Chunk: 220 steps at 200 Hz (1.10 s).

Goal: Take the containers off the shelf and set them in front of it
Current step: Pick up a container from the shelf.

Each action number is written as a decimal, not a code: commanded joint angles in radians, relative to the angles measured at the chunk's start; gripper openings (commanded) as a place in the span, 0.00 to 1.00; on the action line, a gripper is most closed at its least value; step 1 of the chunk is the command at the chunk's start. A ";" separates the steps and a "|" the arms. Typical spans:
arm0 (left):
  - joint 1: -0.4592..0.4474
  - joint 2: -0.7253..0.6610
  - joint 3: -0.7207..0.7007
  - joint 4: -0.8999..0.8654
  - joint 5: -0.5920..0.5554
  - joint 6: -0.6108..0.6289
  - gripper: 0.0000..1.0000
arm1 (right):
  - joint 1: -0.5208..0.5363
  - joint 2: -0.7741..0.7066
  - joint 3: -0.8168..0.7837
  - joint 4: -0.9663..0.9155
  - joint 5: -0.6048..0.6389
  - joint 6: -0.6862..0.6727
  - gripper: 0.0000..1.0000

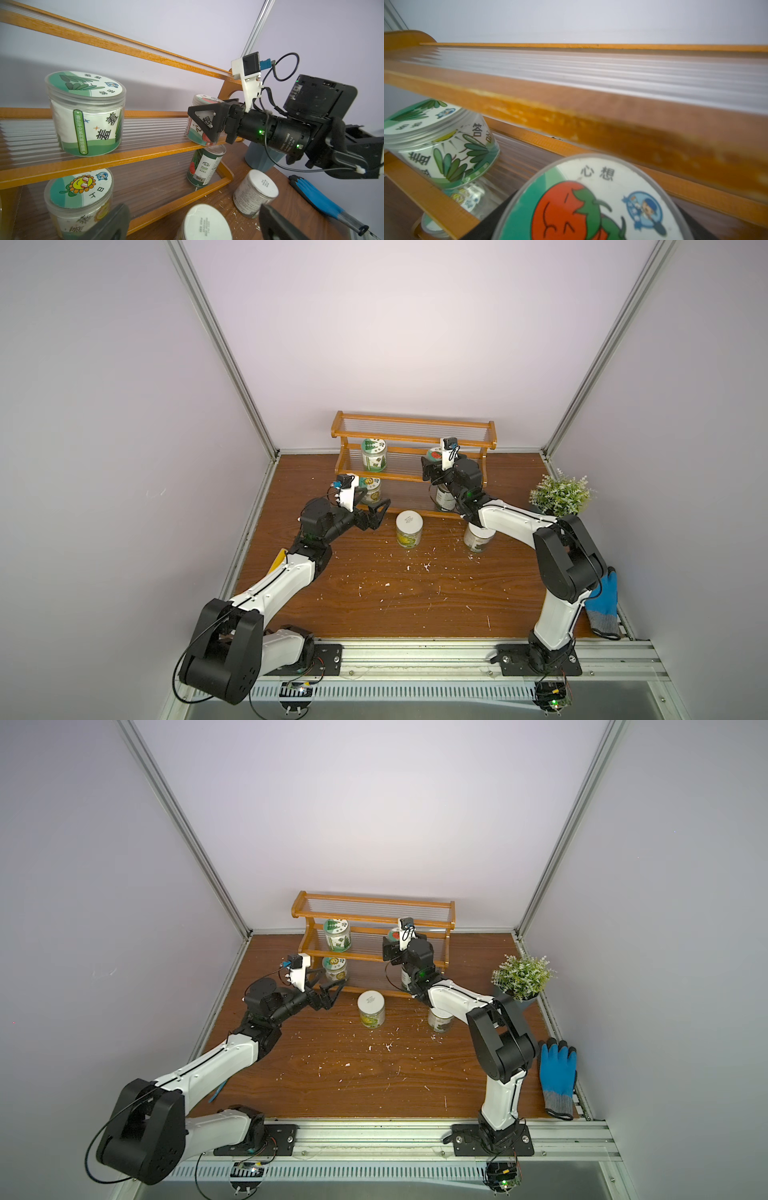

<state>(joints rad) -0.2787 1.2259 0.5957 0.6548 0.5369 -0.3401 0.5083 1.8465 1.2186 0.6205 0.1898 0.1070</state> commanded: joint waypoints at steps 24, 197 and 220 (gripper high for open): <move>0.014 -0.014 0.005 0.020 0.002 0.010 1.00 | -0.002 -0.053 -0.047 0.051 0.023 0.028 0.81; 0.015 -0.022 0.002 0.034 0.002 -0.005 1.00 | 0.115 -0.583 -0.472 0.036 0.001 0.005 0.71; 0.014 -0.023 0.000 0.040 0.008 -0.008 1.00 | 0.194 -0.754 -0.576 -0.043 0.065 0.013 0.71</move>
<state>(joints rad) -0.2787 1.2255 0.5957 0.6559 0.5346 -0.3416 0.6357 1.2568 0.7033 0.6052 0.1871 0.1253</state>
